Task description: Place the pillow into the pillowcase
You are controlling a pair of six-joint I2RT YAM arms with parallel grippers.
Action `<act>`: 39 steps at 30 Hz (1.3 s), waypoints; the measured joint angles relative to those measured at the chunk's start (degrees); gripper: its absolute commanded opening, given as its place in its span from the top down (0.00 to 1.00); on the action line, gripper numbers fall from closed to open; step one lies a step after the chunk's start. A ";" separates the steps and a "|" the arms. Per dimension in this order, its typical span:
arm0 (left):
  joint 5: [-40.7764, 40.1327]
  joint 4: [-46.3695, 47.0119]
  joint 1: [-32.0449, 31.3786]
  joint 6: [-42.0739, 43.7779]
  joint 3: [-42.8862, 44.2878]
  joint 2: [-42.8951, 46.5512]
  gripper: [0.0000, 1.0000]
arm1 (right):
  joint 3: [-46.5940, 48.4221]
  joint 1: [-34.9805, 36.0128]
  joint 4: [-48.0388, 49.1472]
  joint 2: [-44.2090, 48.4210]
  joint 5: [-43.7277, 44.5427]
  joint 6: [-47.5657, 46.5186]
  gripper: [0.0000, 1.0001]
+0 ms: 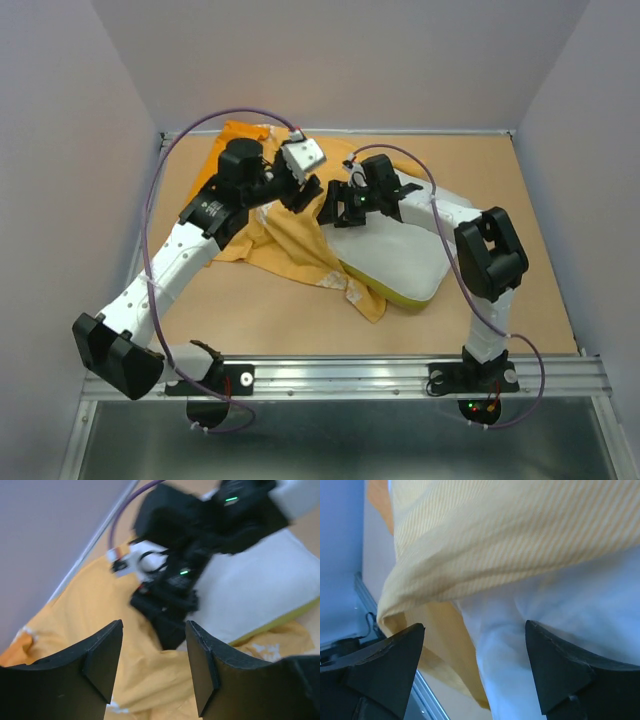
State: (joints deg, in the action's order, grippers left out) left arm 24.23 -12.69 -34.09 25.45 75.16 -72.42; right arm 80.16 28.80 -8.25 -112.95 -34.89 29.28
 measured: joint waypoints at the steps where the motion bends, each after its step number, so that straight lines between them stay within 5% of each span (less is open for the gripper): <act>1: -0.28 0.33 2.27 -1.49 0.11 -0.52 0.37 | -0.68 -0.02 -1.14 1.09 0.79 -0.85 0.15; 4: -1.81 0.83 7.23 -6.34 0.48 -4.11 0.37 | -2.58 -0.20 -5.33 4.68 4.13 -5.25 0.17; 12: -8.85 -2.32 6.03 -9.22 14.56 -25.35 0.31 | -8.17 -5.60 -17.90 18.97 11.67 -16.59 0.11; 23: -19.28 -9.70 -5.77 -2.71 22.43 -39.85 0.29 | -8.92 -32.24 -31.19 21.31 18.03 -27.04 0.04; 30: -26.58 -12.15 -5.97 -1.05 25.99 -46.80 0.45 | -8.94 -32.85 -33.97 15.02 18.80 -31.54 0.11; 32: -29.00 -12.63 -5.66 -0.42 27.71 -48.89 0.59 | -8.74 -32.85 -33.86 13.25 17.73 -32.06 0.16; 36: -31.74 -13.42 -5.16 1.11 31.12 -52.19 0.88 | -7.72 -32.89 -33.79 10.73 15.37 -32.30 0.41; 39: -29.38 -14.95 -5.35 1.70 33.05 -52.39 1.00 | -7.04 -32.96 -33.94 10.47 13.22 -32.57 0.56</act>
State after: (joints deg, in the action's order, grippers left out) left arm -5.15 -27.64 -39.44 27.16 108.20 -124.81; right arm 73.12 -4.16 -42.19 -102.48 -21.67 -3.29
